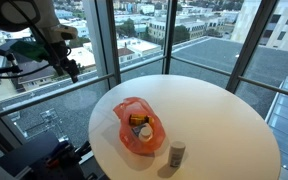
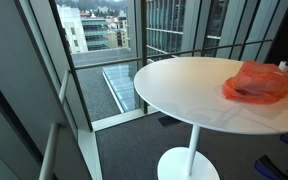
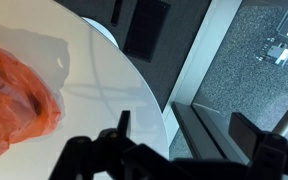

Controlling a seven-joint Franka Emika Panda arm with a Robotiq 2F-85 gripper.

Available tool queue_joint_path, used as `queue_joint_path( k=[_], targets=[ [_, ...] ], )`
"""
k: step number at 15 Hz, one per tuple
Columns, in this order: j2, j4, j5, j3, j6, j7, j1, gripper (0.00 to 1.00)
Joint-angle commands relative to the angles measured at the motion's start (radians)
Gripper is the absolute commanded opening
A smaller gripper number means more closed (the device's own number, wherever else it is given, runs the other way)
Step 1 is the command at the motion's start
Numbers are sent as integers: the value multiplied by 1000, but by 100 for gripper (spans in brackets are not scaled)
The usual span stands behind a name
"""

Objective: Pick up the white medicine bottle from the orange plastic bag and put it on the table

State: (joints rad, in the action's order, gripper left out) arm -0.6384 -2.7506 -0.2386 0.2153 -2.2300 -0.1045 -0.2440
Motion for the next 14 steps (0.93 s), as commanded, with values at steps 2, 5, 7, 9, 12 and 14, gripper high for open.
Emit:
queue_joint_path(
  k=[2, 5, 7, 9, 12, 14],
  targets=[
    [73, 109, 59, -23, 22, -27, 68, 100],
    [120, 180, 110, -38, 63, -46, 126, 100],
    [151, 221, 140, -52, 98, -64, 162, 100],
    [175, 250, 170, -70, 124, -80, 198, 100],
    [210, 274, 207, -103, 123, -100, 251, 100],
    [239, 282, 227, -123, 112, -122, 282, 100]
  ],
)
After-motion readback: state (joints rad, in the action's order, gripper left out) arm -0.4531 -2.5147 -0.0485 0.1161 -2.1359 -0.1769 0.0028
